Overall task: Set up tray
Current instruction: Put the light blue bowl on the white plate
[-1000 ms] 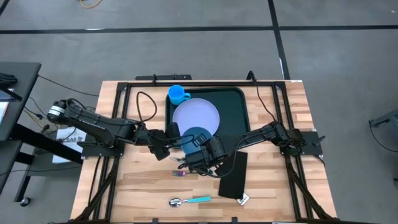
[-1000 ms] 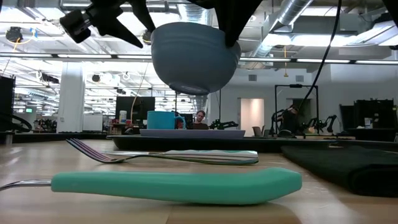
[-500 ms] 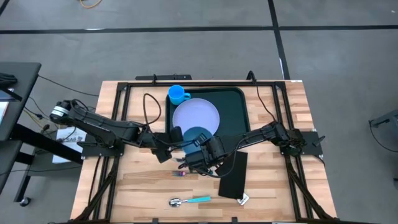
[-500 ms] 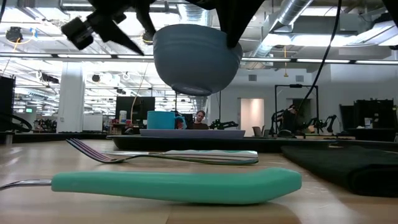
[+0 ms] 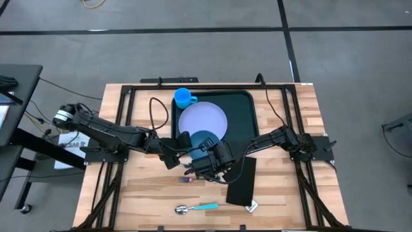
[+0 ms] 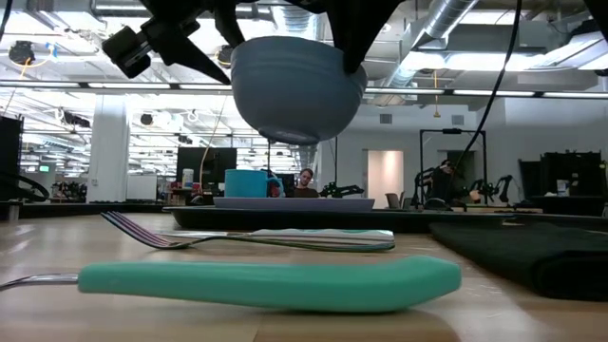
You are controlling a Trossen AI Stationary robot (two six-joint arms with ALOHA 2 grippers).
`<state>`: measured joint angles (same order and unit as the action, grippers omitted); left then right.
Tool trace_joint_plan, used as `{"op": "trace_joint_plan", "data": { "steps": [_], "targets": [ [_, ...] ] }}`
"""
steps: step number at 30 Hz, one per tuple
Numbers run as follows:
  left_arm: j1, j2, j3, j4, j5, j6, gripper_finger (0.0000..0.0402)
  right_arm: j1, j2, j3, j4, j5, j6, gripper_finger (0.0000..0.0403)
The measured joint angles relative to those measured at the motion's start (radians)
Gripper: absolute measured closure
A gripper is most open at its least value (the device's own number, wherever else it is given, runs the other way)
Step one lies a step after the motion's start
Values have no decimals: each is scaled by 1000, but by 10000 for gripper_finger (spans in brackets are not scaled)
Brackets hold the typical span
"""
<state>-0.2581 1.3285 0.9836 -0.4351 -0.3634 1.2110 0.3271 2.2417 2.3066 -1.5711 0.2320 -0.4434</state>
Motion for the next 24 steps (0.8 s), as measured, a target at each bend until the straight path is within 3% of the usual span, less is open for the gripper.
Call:
{"op": "trace_joint_plan", "data": {
  "steps": [5, 16, 24],
  "targets": [
    [0, 0, 0, -2, 1, -2, 273, 0, 0, 0, 0, 2, 0, 401],
    [1, 2, 0, -18, 43, -4, 389, 0, 0, 0, -6, 2, -6, 401],
    [1, 2, -1, -12, 70, -4, 389, 1, 0, 1, -5, 1, -5, 398]
  ]
}}
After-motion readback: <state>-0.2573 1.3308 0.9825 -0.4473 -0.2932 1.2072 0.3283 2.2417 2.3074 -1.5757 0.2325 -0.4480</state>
